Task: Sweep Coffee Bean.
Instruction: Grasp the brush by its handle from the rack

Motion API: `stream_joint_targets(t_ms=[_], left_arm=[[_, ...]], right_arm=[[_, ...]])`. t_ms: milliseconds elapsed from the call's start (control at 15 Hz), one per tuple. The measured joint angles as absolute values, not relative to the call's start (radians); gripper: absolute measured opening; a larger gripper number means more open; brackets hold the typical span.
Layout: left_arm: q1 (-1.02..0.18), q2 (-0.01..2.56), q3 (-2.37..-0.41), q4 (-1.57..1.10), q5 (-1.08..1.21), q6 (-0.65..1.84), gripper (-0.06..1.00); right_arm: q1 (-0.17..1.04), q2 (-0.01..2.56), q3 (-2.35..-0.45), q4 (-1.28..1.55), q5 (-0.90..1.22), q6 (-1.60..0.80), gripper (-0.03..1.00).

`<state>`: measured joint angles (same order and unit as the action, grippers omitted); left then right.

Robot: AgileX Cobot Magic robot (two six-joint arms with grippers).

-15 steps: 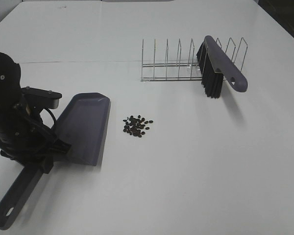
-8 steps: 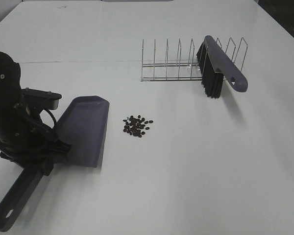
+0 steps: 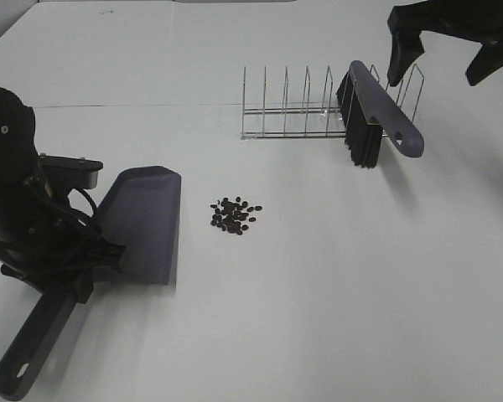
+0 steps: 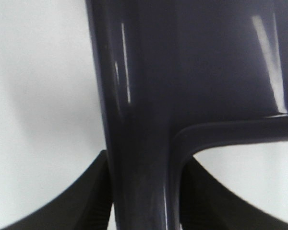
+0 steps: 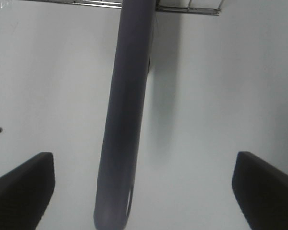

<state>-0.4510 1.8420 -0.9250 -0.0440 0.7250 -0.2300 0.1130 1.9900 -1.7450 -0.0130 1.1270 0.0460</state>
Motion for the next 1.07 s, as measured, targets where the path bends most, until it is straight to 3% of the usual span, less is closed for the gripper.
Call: stream_joint_targets(t_ms=[133,467,1000,1067], left_arm=[[-0.451,1.842,-0.925,-0.048,0.725,-0.248,0.33],[-0.451,1.842,-0.925,-0.048,0.725,-0.261,0.33],[-0.451,1.842,-0.925,-0.06,0.726,-0.263,0.33],[-0.451,1.842,-0.925,-0.078,0.726,-0.266,0.33]], right_arm=[[0.113,2.161,-1.938,-0.008,1.183,0.044,0.84],[0.113,2.384,-2.185,-0.007,1.217,0.032,0.84],[0.113,2.515,-2.313,0.039,1.219,0.019,0.79],[0.113,2.537,-2.318,0.053,1.22,0.014,0.74]])
